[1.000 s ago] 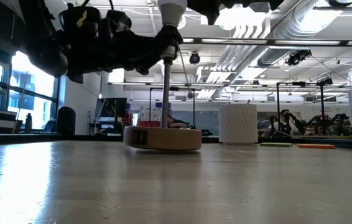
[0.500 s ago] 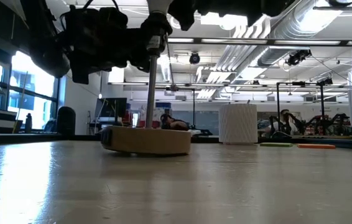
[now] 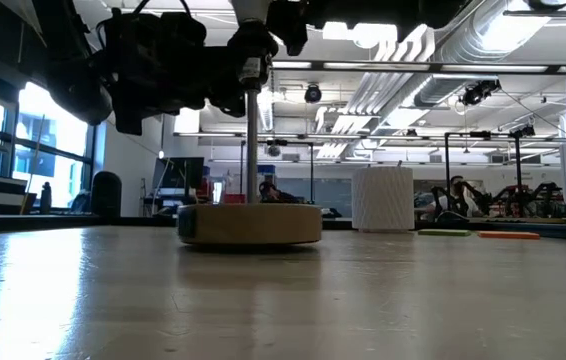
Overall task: Screw lightbulb
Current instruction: Insert the light bulb into the lamp
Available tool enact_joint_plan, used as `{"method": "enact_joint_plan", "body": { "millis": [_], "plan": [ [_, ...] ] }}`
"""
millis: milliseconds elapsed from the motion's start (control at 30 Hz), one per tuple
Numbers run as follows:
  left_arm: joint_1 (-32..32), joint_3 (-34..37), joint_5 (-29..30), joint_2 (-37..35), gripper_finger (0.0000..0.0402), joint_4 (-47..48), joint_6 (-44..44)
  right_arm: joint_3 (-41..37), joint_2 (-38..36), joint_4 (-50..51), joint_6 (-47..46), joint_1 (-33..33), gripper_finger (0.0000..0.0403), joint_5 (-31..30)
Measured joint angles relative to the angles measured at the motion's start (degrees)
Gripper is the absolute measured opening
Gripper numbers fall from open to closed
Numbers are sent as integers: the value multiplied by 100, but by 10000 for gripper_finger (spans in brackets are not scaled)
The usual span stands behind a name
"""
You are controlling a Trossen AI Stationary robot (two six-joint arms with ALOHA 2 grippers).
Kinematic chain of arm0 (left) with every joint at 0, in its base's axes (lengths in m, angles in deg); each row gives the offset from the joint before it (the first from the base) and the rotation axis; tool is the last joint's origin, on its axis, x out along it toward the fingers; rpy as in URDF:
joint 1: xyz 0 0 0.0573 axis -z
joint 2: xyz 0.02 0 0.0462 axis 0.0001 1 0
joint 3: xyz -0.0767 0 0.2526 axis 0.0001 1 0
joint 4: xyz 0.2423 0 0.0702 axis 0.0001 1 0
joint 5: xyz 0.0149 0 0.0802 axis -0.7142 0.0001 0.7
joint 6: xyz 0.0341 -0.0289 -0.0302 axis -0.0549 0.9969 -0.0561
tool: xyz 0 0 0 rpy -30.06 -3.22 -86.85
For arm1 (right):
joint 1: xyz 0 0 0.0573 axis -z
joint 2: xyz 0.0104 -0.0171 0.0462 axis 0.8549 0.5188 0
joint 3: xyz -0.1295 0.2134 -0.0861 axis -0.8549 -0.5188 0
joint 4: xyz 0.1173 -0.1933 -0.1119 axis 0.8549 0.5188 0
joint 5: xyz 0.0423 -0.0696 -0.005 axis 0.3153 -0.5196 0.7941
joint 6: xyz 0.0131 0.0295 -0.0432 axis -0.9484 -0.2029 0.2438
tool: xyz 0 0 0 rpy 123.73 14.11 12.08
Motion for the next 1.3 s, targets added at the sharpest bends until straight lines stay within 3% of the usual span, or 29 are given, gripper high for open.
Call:
{"method": "enact_joint_plan", "body": {
  "millis": [300, 533, 667, 1067, 1300],
  "plan": [
    [169, 7, 622, 0, 159, -9, -179, 7, -22, 208, 5, -649, 259, -2195],
    [431, 9, 1881, 0, 159, 7, -344, 11, -8, 320, 19, -1205, 257, -4469],
    [588, 7, 2722, 0, 159, 42, -484, 13, 1, 393, -17, -1373, 257, -5374],
    [1381, -30, 5460, -11, 159, 28, -1311, 13, 4, 508, -694, -1421, 257, -6442],
    [1440, -114, 5945, -13, 159, 85, -1448, 11, 189, 203, -756, -1377, 257, -6689]
  ]
}}
